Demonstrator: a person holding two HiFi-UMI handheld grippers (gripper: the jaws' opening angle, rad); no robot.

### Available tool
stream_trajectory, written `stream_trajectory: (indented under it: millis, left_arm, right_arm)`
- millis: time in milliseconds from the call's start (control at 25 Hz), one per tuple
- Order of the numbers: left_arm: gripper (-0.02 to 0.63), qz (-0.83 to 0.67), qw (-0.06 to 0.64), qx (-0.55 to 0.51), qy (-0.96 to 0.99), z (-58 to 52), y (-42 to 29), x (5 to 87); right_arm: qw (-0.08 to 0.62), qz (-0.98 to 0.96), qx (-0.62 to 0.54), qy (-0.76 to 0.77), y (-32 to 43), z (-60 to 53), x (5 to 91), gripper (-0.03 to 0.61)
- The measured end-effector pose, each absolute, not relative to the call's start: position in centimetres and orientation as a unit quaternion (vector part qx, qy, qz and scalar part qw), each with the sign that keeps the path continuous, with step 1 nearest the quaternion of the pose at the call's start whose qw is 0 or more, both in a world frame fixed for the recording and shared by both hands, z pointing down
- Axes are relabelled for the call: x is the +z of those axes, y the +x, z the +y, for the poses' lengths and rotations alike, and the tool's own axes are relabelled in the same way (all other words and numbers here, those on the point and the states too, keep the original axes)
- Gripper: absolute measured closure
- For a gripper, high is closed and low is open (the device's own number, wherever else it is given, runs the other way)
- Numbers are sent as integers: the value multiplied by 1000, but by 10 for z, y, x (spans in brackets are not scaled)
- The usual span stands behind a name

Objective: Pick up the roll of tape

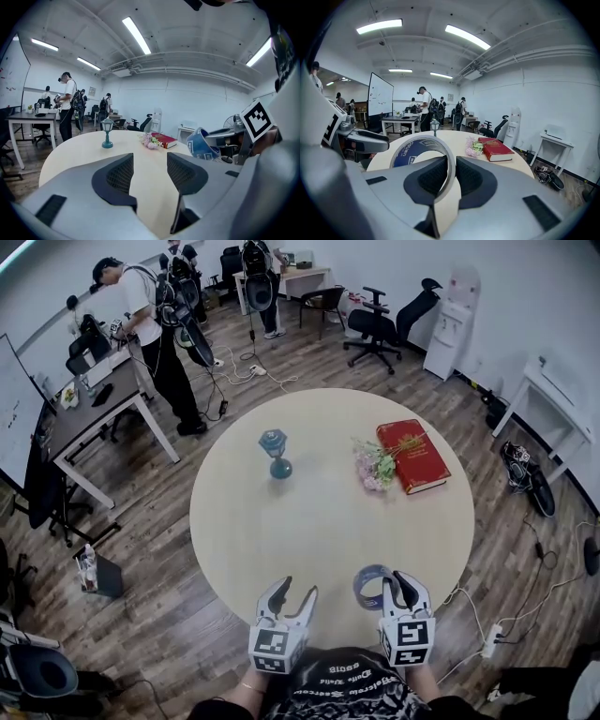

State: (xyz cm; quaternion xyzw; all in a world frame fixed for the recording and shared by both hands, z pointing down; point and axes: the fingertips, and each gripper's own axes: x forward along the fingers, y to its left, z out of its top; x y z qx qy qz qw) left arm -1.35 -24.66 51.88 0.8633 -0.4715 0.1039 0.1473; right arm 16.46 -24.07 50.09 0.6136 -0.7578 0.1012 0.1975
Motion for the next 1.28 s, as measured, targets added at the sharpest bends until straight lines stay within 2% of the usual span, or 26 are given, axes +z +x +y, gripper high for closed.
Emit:
stream_trajectory:
  millis: [80, 200, 280, 440, 920, 1280]
  left_arm:
    - [399, -471, 148, 107, 863, -246, -13, 519]
    - [548, -471, 151, 111, 862, -246, -13, 520]
    - [566, -467, 151, 112, 864, -246, -11, 521]
    - [592, -459, 151, 111, 868, -245, -8, 517]
    - [592, -460, 168, 97, 867, -244, -11, 517]
    - [592, -456, 156, 97, 871, -243, -11, 514]
  right_arm:
    - [198, -762, 99, 609, 161, -241, 501, 514]
    - [203, -767, 96, 601, 157, -241, 503, 514]
    - [203, -771, 95, 596, 156, -242, 504, 514]
    - [201, -775, 95, 592, 153, -245, 503, 514]
    - [206, -789, 98, 570, 141, -246, 509, 515]
    - [215, -798, 92, 555, 136, -247, 512, 515]
